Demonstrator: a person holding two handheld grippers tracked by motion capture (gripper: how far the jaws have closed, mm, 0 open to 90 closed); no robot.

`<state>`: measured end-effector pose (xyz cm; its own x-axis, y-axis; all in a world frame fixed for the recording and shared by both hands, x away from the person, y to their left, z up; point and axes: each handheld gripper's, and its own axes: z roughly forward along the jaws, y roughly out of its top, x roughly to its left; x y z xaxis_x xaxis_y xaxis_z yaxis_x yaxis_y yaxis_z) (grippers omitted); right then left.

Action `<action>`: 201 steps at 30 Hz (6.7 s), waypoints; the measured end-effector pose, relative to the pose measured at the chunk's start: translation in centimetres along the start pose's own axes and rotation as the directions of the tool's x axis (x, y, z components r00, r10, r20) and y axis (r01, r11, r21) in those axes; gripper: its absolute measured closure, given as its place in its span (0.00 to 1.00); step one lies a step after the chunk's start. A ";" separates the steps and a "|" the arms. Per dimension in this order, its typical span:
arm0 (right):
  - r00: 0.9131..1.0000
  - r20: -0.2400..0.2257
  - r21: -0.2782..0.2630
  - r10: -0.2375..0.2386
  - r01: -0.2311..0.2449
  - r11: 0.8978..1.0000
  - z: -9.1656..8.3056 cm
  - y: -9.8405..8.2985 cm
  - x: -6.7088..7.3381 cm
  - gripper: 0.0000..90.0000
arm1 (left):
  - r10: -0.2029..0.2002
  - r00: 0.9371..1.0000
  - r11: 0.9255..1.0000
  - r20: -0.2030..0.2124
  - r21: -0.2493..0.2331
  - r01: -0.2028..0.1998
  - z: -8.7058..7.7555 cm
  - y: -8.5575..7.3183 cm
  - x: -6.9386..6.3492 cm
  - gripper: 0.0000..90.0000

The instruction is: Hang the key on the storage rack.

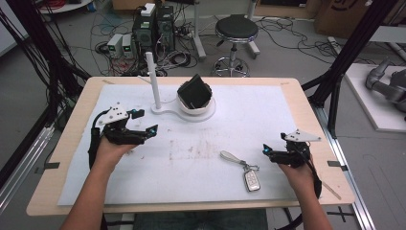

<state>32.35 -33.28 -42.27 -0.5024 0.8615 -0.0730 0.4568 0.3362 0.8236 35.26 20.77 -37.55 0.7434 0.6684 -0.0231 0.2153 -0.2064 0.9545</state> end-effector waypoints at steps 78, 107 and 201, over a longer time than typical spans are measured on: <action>0.927 -0.319 -0.022 -0.199 0.202 0.979 2.6 5.5 4.9 0.92 | -0.052 0.993 0.998 -0.108 0.030 0.055 -3.7 -2.0 1.2 0.20; 0.913 -0.258 -0.195 -0.316 0.271 0.943 6.0 18.4 10.1 0.92 | -0.062 0.986 0.996 -0.153 0.049 0.070 -6.0 -3.1 1.0 0.20; 0.900 -0.240 -0.185 -0.363 0.325 0.927 10.5 24.6 15.3 0.45 | -0.074 0.985 0.995 -0.157 0.053 0.083 -6.3 -3.4 1.4 0.21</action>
<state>43.60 -7.85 -29.05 -0.7945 0.5620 -0.2299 0.1247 0.5215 0.8441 31.53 26.93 -38.96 0.6167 0.7859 -0.0466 0.3095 -0.1876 0.9322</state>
